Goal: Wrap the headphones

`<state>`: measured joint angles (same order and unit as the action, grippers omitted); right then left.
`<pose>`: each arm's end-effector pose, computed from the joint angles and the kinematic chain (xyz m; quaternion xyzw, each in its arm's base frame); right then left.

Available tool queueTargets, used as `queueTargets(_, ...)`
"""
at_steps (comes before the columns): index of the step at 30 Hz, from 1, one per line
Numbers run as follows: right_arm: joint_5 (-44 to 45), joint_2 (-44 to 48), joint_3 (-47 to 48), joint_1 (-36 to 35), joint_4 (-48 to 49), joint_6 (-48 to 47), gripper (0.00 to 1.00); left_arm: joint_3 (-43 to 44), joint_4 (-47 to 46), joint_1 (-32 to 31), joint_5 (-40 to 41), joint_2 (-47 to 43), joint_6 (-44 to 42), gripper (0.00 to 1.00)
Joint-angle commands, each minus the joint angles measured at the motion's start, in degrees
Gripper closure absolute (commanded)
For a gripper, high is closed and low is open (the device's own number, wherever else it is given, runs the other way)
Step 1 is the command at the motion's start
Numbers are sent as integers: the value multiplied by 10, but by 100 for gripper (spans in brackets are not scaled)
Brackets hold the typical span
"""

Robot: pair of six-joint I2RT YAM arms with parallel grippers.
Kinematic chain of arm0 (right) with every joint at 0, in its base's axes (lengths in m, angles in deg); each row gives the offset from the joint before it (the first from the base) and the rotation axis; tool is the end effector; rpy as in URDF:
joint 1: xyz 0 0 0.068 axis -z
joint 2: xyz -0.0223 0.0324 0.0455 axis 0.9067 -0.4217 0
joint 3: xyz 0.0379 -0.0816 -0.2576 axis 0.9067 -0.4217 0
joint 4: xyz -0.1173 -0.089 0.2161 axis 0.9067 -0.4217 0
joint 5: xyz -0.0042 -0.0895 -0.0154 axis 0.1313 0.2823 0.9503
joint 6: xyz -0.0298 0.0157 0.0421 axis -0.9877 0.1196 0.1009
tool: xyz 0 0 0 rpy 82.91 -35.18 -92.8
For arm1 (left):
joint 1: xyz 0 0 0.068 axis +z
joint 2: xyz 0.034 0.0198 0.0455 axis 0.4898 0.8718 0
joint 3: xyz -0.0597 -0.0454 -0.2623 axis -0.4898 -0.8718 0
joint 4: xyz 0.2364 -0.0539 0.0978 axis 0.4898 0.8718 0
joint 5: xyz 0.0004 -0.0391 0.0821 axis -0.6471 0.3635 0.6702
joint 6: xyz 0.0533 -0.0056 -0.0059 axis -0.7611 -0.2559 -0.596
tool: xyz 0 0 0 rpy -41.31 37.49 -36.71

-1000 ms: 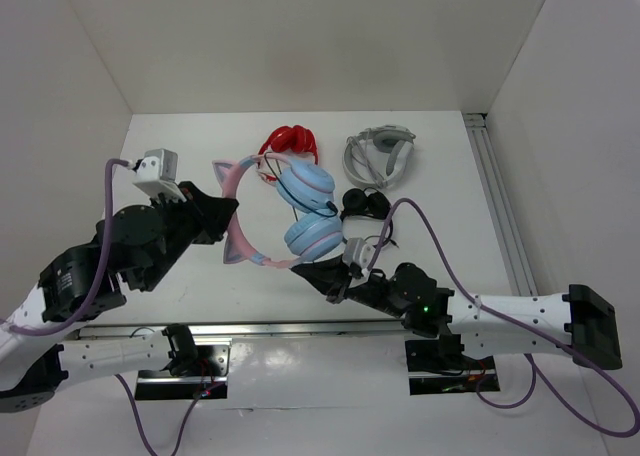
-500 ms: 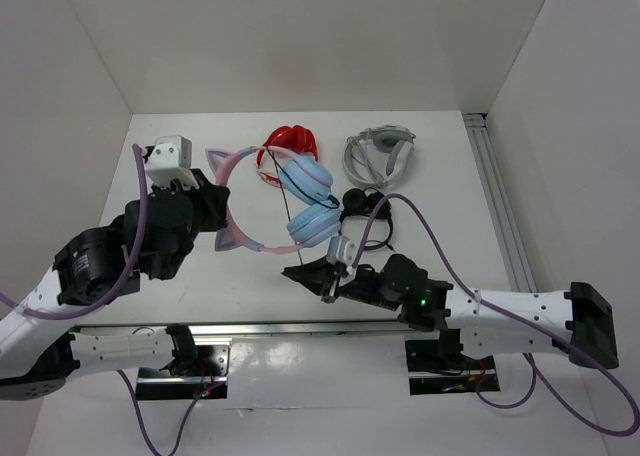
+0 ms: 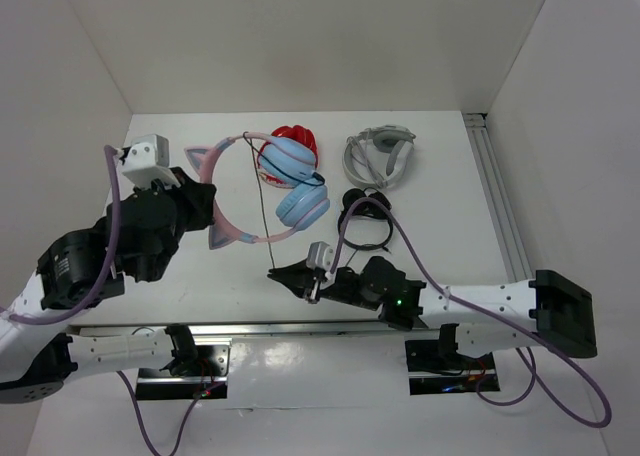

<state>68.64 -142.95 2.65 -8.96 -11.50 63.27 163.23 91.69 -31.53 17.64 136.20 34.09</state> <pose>0.0693 0.2476 0.2900 -0.4361 0.4718 0.4257 0.6372 0.0805 -0.0850 0.4890 -0.1471 0.7500 -0.1839 0.6180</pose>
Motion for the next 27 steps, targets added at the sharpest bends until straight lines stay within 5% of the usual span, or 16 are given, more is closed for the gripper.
queueTargets(1, 2, -29, 3, -6, 126, -11, 84, 51, -57, 5, 36, -20, 62, 100)
queueTargets(8, -34, -90, 29, 45, 175, 8, 84, 64, -36, 5, 22, -14, 62, 100)
queueTargets(17, -197, -181, 54, 79, 206, 101, 82, 82, -14, 5, 43, -14, 62, 100)
queueTargets(27, -187, -283, 42, 68, 307, 134, 74, 110, 12, 5, 43, -4, 73, 100)
